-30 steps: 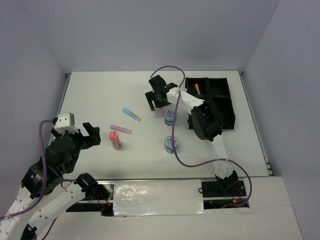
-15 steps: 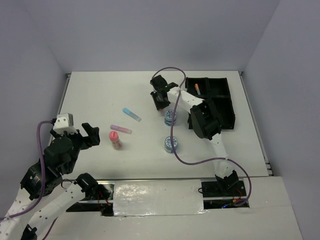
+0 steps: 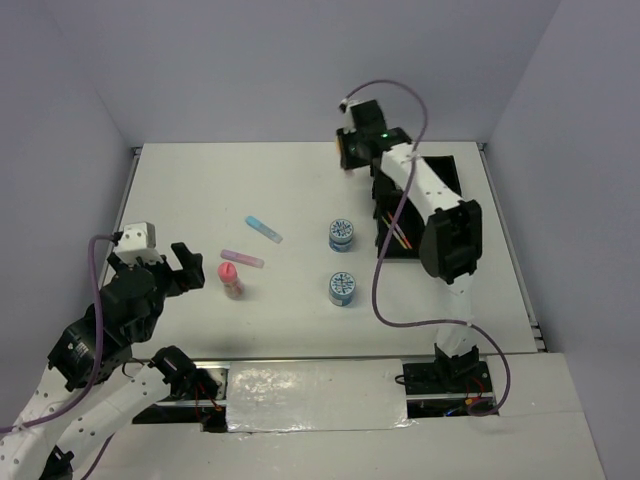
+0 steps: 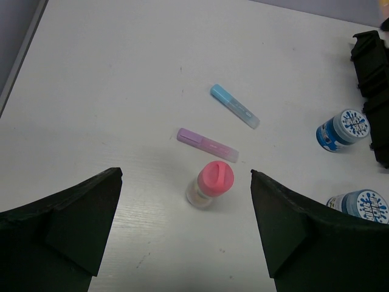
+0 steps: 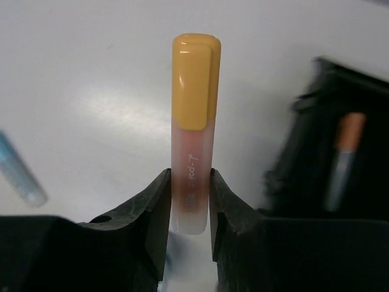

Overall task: Sort the stationery into containers
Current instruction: Pick up the pen from the center of the board, then place the pen in the storage box.

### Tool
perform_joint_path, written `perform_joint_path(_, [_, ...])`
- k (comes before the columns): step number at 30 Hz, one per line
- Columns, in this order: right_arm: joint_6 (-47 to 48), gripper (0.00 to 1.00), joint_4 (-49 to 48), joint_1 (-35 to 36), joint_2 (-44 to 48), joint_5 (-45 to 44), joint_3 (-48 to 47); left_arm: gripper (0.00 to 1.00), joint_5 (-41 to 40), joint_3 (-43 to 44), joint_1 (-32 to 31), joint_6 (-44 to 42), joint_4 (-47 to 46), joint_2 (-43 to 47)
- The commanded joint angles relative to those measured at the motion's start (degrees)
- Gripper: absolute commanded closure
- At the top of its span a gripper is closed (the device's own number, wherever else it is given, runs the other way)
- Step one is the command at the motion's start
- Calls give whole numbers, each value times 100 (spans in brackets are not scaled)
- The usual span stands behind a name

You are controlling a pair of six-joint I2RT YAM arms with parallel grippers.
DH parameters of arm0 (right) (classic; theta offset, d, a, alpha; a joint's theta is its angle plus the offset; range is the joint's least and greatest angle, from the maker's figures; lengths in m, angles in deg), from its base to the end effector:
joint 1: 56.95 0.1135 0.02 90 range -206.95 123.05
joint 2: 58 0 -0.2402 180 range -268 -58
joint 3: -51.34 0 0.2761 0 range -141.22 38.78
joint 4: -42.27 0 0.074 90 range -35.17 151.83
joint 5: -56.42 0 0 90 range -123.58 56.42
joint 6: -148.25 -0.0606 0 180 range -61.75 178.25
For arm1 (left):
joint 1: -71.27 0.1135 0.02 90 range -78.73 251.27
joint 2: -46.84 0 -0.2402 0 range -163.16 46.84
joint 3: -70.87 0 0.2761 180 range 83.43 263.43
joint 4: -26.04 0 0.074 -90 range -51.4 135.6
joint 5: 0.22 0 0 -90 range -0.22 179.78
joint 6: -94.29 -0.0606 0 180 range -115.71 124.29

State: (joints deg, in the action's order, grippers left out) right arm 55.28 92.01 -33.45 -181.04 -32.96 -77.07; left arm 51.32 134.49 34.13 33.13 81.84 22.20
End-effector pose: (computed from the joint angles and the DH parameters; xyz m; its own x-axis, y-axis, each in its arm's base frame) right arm 0.4785 0.2088 0.2466 -0.6615 -0.2311 -0.7135 -0.3720 0.9271 0.0446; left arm 0.1284 -0.0500 0.3522 -0.2012 -0.3214 -0.9253 -0.1129 0.9459 -0.3041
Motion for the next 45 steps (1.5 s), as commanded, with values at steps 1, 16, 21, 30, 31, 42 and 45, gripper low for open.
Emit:
perform_joint_path(1, [462,100,437,-636,220,-456,-289,1,22,70,49,-1,-193,-41])
perform_joint_path(16, [674,92,-309,-1621,88,-766,511,1,-83,246,190,87,-88,-647])
perform_joint_path(21, [639,69,-396,-1648,35,-713,520,1,84,175,234,25,-176,-647])
perform_joint_path(30, [577,20,-248,-1648,-71,-642,371,1,23,254,304,95,-158,-665])
perform_joint_path(31, [508,20,-204,-1639,-1,-651,353,1,-4,272,304,200,-193,-691])
perform_joint_path(42, [-310,0,-1248,-568,3266,-473,2994,1,366,2458,322,1351,-107,-3905])
perform_joint_path(45, [-415,0,-1337,-7,4216,-721,3655,2,59,3206,427,2193,368,-5056])
